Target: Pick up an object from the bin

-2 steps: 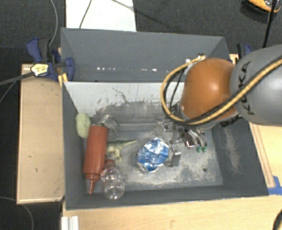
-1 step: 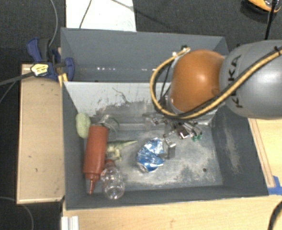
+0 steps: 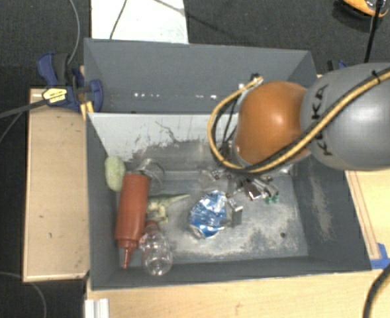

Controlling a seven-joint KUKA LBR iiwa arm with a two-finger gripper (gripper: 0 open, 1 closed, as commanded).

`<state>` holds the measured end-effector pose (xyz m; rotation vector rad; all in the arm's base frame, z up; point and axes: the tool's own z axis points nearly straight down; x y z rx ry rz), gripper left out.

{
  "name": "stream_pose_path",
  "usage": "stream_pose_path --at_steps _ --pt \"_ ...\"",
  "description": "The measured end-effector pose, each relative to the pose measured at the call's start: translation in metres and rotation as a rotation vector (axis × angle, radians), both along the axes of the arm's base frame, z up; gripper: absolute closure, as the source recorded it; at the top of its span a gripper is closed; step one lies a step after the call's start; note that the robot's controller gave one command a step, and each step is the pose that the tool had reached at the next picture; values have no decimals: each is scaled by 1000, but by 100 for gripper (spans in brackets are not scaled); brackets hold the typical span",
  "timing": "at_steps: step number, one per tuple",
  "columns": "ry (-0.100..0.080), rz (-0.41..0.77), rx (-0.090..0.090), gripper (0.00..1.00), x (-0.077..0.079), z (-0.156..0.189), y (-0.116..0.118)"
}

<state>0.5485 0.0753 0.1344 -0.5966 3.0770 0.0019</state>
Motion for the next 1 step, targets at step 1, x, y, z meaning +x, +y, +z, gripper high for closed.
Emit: stream_pose_path --at_steps 1 --pt "0 223 -2 0 9 -37 -3"
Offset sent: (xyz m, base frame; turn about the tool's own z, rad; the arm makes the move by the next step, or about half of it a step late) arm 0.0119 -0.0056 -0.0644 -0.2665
